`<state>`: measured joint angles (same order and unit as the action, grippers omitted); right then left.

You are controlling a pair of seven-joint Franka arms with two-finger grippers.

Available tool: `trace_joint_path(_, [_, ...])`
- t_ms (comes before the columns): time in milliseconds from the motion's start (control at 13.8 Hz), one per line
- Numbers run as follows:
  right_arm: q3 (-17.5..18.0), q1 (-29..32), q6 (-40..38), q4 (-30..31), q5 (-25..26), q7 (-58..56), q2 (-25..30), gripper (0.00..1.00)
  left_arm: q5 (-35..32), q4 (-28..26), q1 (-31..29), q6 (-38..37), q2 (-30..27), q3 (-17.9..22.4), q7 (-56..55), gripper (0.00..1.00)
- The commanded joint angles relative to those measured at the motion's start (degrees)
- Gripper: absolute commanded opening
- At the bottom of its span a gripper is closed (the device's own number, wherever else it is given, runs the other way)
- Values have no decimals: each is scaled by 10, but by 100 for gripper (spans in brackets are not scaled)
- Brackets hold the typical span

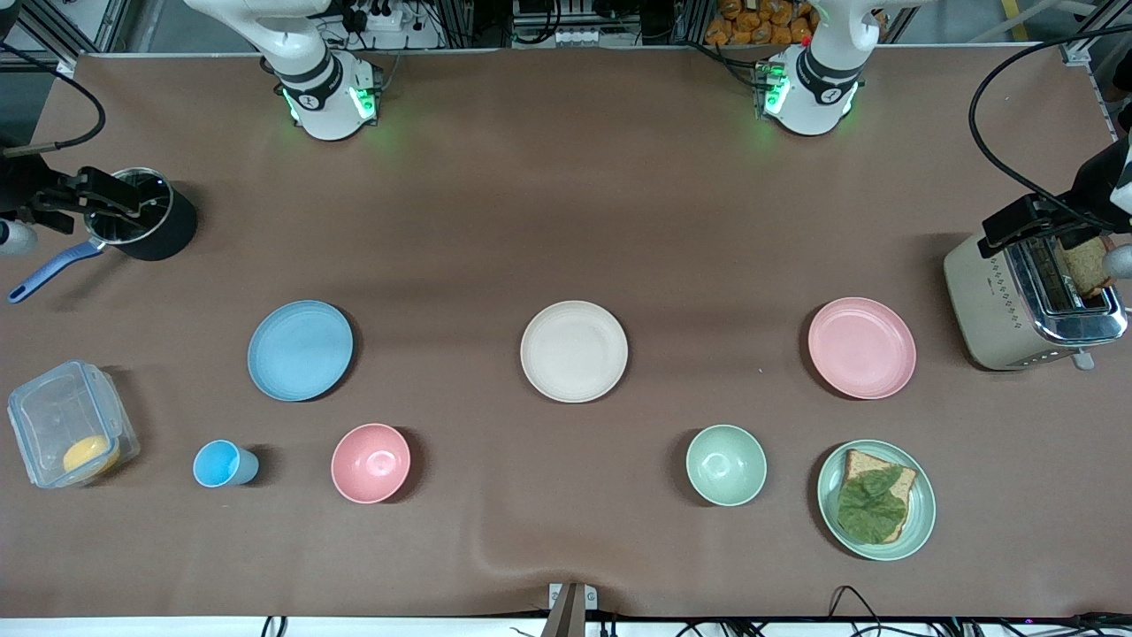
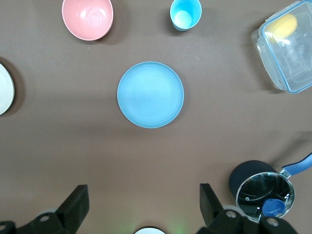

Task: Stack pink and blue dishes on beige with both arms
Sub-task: 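Move the left gripper toward the pink plate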

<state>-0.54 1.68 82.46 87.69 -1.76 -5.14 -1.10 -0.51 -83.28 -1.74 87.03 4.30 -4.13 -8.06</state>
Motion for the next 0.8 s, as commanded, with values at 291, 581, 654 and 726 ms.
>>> trace_joint_path(291, [-1,0,0,13,4,-6,15,100,-49,-1,0,-28,-2,7,15,100])
trace_joint_path(581, [-2,1,-3,9,3,0,10,100,-50,-107,-27,70,22,7,2,100])
trace_joint_path(654, [-2,2,-11,8,4,1,10,100,-47,-143,-47,115,24,5,3,100])
trace_joint_path(726, [-2,3,-13,8,4,1,8,100,-41,-199,-66,182,26,4,4,100])
